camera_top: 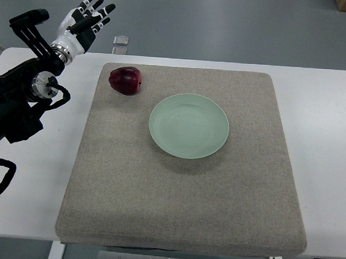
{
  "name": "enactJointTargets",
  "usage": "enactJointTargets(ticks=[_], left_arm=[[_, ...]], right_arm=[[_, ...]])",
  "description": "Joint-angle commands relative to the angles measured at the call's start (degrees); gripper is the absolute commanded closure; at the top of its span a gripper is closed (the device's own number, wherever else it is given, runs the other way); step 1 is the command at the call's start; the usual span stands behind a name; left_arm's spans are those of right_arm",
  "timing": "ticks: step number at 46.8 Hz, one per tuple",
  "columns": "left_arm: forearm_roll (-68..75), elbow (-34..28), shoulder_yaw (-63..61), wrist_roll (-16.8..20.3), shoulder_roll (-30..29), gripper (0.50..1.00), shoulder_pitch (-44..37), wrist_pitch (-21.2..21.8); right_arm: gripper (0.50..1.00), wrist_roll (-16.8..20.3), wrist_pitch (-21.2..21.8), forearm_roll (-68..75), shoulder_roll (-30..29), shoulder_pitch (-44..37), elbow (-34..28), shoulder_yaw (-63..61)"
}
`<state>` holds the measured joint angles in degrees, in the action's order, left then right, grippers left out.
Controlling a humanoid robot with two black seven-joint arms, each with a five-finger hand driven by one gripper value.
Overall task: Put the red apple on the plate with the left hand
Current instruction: 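Swing the left hand forward toward the red apple, fingers open, then lower the open left hand down over the red apple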
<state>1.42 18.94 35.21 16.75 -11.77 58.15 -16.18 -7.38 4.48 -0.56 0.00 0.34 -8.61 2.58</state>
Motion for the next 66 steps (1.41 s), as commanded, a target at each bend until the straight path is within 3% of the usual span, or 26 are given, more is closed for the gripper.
enactJointTargets(ticks=[1, 21, 36, 49, 66], left_arm=[[1.9, 0.0, -0.9, 0.0, -0.1, 0.514, 0.6, 0.0], [25.9, 0.6, -1.1, -0.1, 0.0, 0.527, 2.0, 6.0], [41.7, 2.3, -1.5, -0.2, -0.1, 0.527, 4.1, 5.8], [48.4, 10.0, -20.5, 0.2, -5.2, 0.527, 7.6, 5.9], [54.5, 10.4, -28.9, 0.5, -6.6, 0.527, 10.8, 5.9]], right_arm=[[0.536, 0.0, 0.0, -0.1, 0.0, -0.1, 0.0, 0.1], [0.536, 0.0, 0.0, -0.1, 0.0, 0.0, 0.0, 0.1], [0.536, 0.0, 0.0, 0.0, 0.0, 0.0, 0.0, 0.1], [0.536, 0.0, 0.0, 0.0, 0.0, 0.0, 0.0, 0.1], [0.536, 0.0, 0.0, -0.1, 0.0, 0.0, 0.0, 0.1]])
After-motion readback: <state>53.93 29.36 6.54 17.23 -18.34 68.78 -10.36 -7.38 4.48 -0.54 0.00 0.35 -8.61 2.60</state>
